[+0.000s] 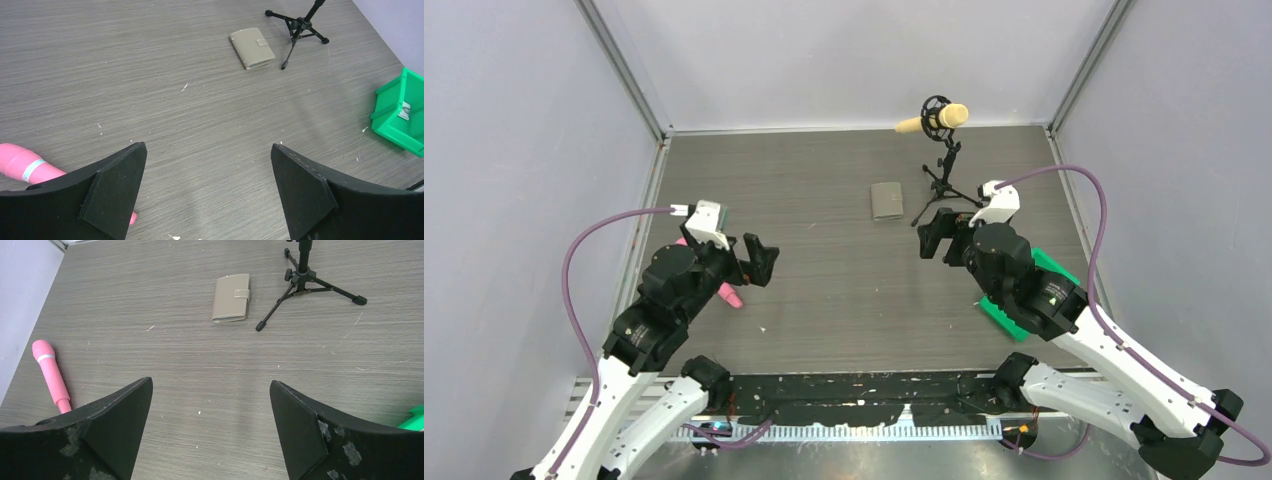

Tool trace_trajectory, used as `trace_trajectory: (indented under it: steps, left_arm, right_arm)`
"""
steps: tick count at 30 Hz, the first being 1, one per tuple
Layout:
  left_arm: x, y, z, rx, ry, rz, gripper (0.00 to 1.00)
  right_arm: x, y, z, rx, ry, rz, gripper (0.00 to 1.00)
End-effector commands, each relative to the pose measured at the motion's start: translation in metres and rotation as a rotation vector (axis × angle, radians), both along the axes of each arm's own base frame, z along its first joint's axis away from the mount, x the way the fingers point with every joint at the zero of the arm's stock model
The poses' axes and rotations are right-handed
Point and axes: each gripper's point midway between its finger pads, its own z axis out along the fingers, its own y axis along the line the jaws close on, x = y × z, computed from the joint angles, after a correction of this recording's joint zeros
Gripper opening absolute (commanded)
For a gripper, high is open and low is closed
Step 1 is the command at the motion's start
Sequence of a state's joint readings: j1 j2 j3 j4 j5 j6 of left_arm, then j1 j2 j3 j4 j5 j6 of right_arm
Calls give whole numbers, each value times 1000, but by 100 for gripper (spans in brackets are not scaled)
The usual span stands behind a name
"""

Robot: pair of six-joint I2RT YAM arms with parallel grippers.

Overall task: Take the credit cards out of the card holder
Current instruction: Pick up the card holder from the center of the board.

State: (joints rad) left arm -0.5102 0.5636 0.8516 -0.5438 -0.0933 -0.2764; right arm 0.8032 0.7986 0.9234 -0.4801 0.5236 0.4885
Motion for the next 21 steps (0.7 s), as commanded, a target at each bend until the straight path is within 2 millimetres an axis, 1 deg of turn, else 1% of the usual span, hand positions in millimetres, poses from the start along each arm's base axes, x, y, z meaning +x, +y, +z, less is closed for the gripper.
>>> trace_trajectory:
  steps: [1, 5, 7, 11, 14, 16, 17, 18, 19, 20, 21]
  left_arm:
    - [5, 6, 3, 5, -22, 35, 100]
    - [7, 13, 1, 5, -12, 86, 100]
    - [9, 21, 1, -1, -4, 140, 100]
    - [14, 45, -1, 17, 35, 293, 100]
    - [17, 71, -5, 93, 94, 441, 98]
    - [19, 88, -10, 118, 147, 532, 93]
    - [20, 94, -15, 108, 180, 562, 92]
    - [22, 101, -21, 83, 219, 589, 91]
    - [25, 102, -28, 44, 267, 587, 88]
    - [28, 106, -35, -2, 315, 596, 86]
    - [30, 112, -43, -40, 359, 620, 83]
  right_arm:
    - [0, -5, 22, 63, -45, -33, 95]
    - [-2, -4, 28, 72, -66, -14, 96]
    - [-3, -5, 28, 70, -70, -8, 95]
    - [-5, -7, 28, 62, -82, -5, 95]
    - [-6, -9, 27, 52, -97, 2, 95]
    - [-8, -10, 27, 47, -113, 18, 96]
    - [-9, -9, 28, 52, -124, 29, 96]
    - [-10, -9, 26, 46, -126, 38, 96]
    - [-13, -8, 29, 55, -138, 58, 96]
    - [-14, -6, 27, 53, -138, 74, 96]
    - [-19, -2, 29, 60, -151, 115, 96]
